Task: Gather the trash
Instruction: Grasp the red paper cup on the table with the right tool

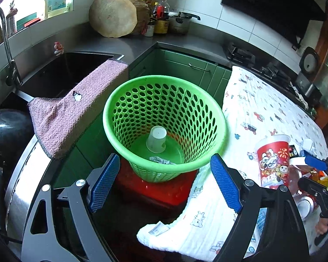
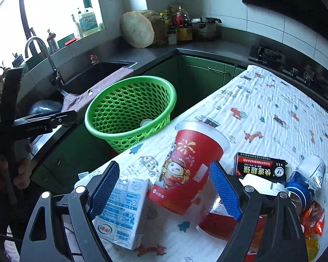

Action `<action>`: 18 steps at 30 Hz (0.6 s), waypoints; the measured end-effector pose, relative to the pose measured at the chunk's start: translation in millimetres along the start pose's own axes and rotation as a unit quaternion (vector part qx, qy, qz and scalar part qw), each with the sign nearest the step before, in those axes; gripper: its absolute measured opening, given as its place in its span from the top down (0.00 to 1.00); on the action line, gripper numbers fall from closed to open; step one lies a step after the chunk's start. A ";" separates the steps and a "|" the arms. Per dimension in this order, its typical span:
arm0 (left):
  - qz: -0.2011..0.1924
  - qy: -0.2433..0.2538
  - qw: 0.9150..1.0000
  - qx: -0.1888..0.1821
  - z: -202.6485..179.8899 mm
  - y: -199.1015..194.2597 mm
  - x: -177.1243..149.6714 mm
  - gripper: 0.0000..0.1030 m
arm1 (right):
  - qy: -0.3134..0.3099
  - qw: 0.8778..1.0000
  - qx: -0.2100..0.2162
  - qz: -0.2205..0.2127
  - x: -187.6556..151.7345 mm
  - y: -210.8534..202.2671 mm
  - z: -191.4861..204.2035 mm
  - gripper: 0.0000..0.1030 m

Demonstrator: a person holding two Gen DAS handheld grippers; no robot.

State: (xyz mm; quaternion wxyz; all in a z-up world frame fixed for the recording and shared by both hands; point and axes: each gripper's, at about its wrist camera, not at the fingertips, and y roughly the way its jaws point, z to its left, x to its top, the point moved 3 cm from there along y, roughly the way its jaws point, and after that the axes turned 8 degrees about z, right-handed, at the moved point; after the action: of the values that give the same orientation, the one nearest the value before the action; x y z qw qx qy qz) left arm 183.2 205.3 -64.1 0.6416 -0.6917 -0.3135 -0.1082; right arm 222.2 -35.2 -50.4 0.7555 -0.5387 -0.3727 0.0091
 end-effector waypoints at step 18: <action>-0.001 -0.022 1.000 0.004 22.4 0.4 -6.5 0.18 | 0.098 0.990 -0.034 0.092 29.5 66.4 -37.5 0.21</action>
State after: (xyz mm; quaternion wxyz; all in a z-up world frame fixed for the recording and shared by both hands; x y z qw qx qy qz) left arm 172.7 224.8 -71.5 0.6368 -0.6914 -0.3287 -0.0920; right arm 290.8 -25.4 -93.9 0.7657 -0.5943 -0.2458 0.0132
